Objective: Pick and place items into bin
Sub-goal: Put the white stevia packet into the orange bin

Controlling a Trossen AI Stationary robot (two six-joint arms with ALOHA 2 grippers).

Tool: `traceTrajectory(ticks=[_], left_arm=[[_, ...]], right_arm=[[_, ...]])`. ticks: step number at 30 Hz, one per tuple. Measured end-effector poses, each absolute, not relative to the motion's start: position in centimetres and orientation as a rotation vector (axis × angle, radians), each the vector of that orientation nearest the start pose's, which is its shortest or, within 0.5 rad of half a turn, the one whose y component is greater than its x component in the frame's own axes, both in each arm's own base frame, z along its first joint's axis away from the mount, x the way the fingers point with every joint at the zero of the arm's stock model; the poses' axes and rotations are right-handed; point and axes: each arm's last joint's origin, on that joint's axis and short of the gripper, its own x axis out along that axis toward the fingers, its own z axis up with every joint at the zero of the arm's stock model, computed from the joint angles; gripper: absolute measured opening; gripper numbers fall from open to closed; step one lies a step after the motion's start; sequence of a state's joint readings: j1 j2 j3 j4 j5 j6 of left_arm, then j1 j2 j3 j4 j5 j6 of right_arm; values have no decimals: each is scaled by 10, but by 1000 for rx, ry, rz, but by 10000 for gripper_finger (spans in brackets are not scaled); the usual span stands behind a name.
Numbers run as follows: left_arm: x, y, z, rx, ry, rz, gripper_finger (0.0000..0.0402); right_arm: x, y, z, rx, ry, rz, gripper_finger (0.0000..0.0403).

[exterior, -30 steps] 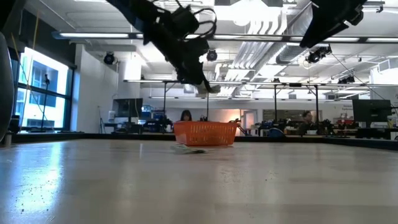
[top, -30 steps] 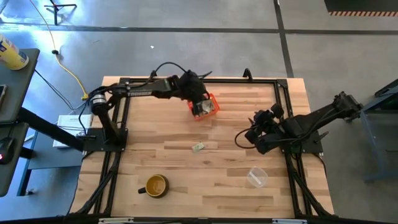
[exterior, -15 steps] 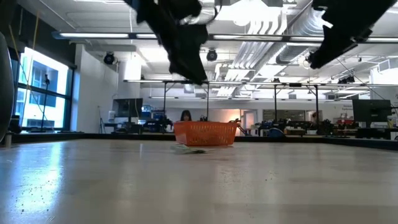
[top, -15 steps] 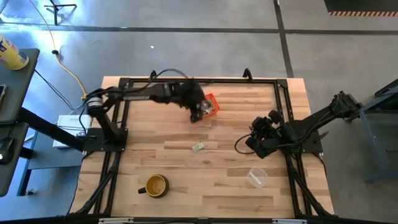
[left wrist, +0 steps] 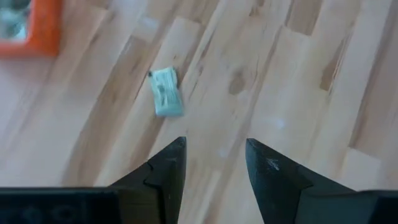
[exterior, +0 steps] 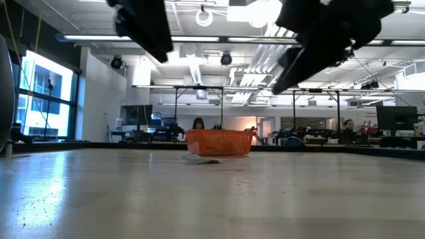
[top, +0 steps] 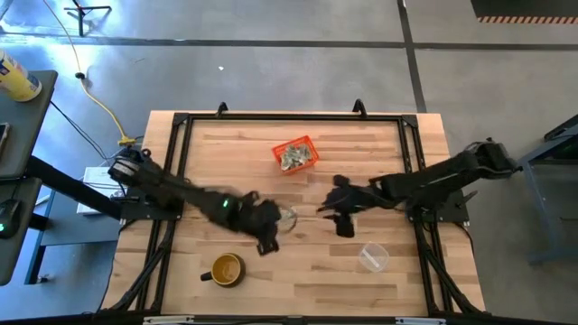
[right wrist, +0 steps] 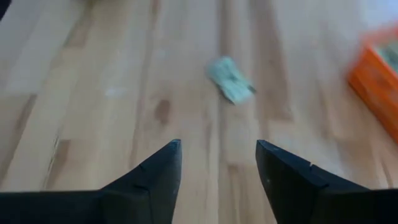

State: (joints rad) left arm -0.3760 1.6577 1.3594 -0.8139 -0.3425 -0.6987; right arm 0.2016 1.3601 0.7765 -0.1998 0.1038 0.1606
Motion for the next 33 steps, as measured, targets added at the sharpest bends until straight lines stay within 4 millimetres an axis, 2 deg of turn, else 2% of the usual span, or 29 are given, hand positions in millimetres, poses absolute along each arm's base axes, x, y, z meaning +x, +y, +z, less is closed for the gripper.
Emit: traceTrajectory(ticks=[5, 11, 16, 20, 25, 29, 33], left_arm=[[295, -149, 265, -314, 920, 460, 197], [270, -162, 264, -352, 891, 624, 197], [246, -166, 271, -352, 868, 704, 197], [227, -159, 280, -330, 841, 744, 197], [198, -137, 274, -374, 811, 724, 193], [173, -116, 266, -456, 748, 644, 195], [148, -96, 257, -520, 702, 602, 194]], right_arm=[[307, 56, 195, -128, 839, 179, 217], [348, 50, 171, -135, 913, 192, 240], [373, 39, 154, -167, 942, 197, 238], [390, 31, 143, -172, 951, 218, 233], [407, 21, 137, -153, 947, 213, 234], [413, 14, 135, -173, 959, 219, 236], [410, 7, 125, -132, 1026, 244, 231]])
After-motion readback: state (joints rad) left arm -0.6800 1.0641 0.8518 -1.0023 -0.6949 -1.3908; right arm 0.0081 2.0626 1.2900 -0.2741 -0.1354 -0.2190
